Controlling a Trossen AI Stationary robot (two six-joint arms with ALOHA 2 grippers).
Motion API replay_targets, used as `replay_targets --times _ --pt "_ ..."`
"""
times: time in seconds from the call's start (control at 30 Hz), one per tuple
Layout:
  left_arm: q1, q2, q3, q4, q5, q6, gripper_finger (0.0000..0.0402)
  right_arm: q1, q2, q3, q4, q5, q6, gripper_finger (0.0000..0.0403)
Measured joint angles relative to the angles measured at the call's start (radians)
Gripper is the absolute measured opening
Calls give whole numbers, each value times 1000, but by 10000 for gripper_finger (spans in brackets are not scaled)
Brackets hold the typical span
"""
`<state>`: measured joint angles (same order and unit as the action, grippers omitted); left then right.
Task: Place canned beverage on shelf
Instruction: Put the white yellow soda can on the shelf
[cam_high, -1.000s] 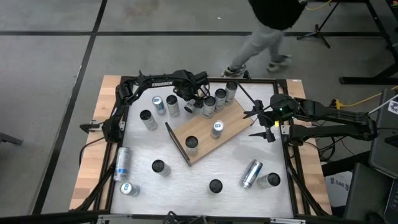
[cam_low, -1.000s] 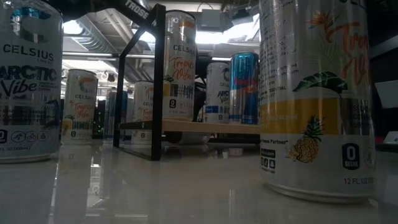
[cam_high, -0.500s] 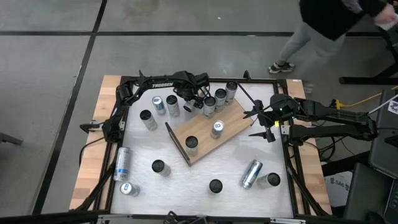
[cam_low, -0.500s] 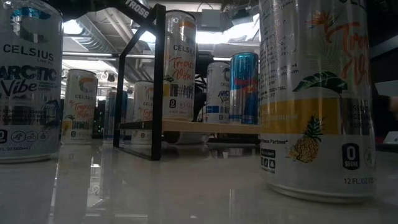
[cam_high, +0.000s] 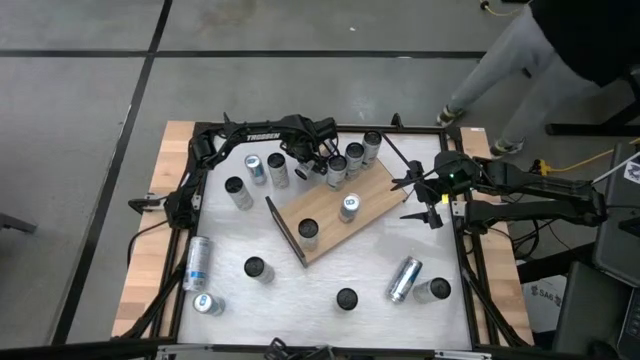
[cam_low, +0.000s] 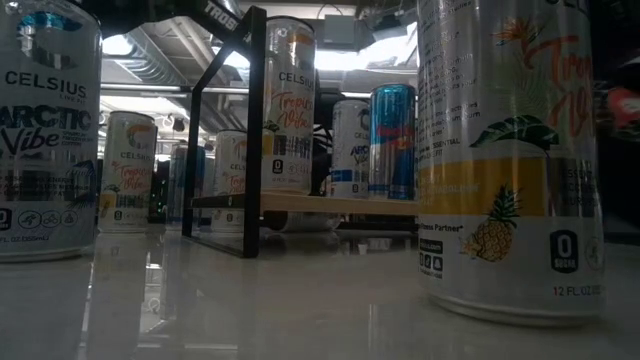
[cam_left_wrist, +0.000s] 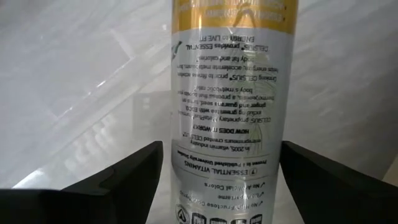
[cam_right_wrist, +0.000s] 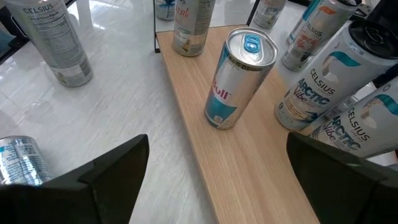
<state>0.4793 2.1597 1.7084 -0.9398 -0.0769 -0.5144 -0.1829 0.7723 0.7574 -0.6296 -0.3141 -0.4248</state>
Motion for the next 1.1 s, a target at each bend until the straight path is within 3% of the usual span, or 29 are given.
replay_targets --times 0.5,0.87,1.1 --pt "25 4 0 10 27 1 231 0 0 0 0 0 0 370" --pt "26 7 1 27 38 5 229 -1 0 0 0 0 0 370" --pt "26 8 1 27 32 6 260 -1 0 0 0 0 -3 370"
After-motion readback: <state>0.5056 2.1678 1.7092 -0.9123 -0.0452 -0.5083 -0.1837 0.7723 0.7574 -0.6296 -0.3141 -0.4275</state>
